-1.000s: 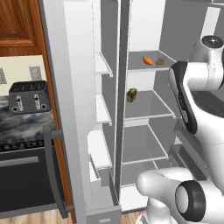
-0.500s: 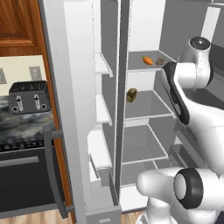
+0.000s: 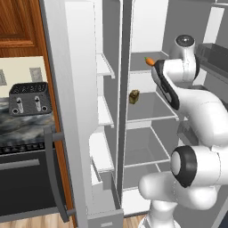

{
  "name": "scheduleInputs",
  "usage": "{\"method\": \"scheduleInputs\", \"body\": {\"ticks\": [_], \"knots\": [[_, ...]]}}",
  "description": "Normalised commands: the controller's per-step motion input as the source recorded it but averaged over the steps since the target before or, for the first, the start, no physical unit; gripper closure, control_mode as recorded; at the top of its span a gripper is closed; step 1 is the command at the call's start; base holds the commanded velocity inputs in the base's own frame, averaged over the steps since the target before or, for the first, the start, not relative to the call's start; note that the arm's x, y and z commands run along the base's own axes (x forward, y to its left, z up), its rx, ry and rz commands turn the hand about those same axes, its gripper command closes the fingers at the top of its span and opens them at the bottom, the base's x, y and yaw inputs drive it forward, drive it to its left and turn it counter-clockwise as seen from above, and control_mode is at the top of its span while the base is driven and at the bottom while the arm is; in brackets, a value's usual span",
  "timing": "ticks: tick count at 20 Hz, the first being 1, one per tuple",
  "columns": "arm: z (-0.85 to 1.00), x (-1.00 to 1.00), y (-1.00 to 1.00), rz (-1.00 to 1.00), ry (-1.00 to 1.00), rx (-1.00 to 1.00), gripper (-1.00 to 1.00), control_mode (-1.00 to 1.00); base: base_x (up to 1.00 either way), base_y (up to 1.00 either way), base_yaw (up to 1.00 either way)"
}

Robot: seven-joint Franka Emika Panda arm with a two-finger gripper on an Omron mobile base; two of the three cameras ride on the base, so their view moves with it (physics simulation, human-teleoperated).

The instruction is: Take the carrot and garlic from the fridge shelf and place them in the freezer drawer to begin freezing them.

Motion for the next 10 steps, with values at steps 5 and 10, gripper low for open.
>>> {"method": "scheduleInputs", "body": {"ticks": [5,10], "knots": [[0.00,0.11,0.00,0.00,0.00,0.00,-1.00,-1.00,0.00,0.00,0.00],[0.00,0.55,0.00,0.00,0.00,0.00,-1.00,-1.00,0.00,0.00,0.00]]}}
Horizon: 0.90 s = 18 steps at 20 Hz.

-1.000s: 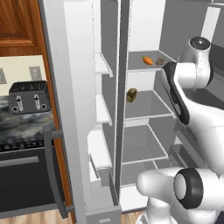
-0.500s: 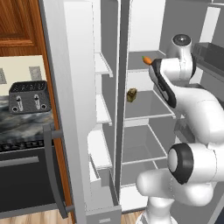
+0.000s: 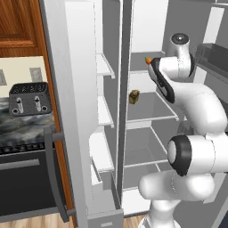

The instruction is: Take the carrot and garlic from the fridge shelf and place them in the freezer drawer to begin freezing them.

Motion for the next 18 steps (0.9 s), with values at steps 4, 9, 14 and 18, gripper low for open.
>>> {"method": "scheduleInputs", "body": {"ticks": [4,9,14,18], "knots": [[0.00,0.70,0.00,0.00,0.00,0.01,-1.00,-1.00,0.00,0.00,0.00],[0.00,0.56,0.00,0.00,0.00,0.00,-1.00,-1.00,0.00,0.00,0.00],[0.00,0.45,0.00,-0.02,0.00,0.00,-1.00,-1.00,0.00,0.00,0.00],[0.00,0.39,0.00,-0.03,0.00,0.01,-1.00,-1.00,0.00,0.00,0.00]]}}
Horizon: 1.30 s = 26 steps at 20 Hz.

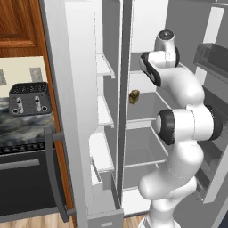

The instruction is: Take the carrot and garlic from the fridge shelf and place them in the freezer drawer to begin freezing them.

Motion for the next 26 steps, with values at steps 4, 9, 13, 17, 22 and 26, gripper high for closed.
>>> {"method": "scheduleInputs", "body": {"ticks": [4,9,13,17,22,26], "knots": [[0.00,0.32,0.00,-0.04,0.00,0.04,-1.00,-1.00,0.00,0.00,0.00],[0.00,0.37,0.00,-0.05,0.00,0.07,-1.00,-1.00,0.00,0.00,0.00],[0.00,0.42,0.00,-0.03,0.00,0.09,-1.00,-1.00,0.00,0.00,0.00],[0.00,0.32,0.00,-0.01,0.00,0.09,-1.00,-1.00,0.00,0.00,0.00],[-0.01,0.29,0.00,-0.01,0.00,0.09,-1.00,-1.00,0.00,0.00,0.00],[-0.03,0.27,0.00,0.00,0.00,0.08,-1.00,-1.00,0.00,0.00,0.00]]}}
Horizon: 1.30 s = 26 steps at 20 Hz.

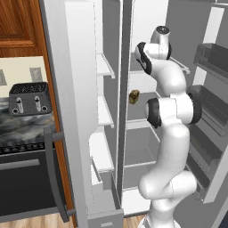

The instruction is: Take the carrot and garlic from the fridge shelf and place them in the freezer drawer to begin freezing them.

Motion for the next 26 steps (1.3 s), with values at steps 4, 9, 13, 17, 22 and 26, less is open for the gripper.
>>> {"method": "scheduleInputs", "body": {"ticks": [4,9,13,17,22,26], "knots": [[-0.08,0.24,0.00,0.00,0.00,0.07,-1.00,-1.00,0.00,0.00,0.00],[-0.07,0.23,0.00,0.00,0.00,0.06,-1.00,-1.00,0.00,0.00,0.00],[-0.02,0.28,0.01,0.00,0.00,0.06,-1.00,-1.00,0.00,0.00,0.00],[-0.09,0.30,0.01,0.00,0.00,0.02,-1.00,-1.00,0.00,0.00,0.00],[-0.31,0.28,0.02,0.00,0.00,0.00,-1.00,-1.00,0.00,0.00,0.00],[-0.46,0.09,0.05,0.00,0.00,-0.02,-1.00,-1.00,0.00,0.00,0.00]]}}
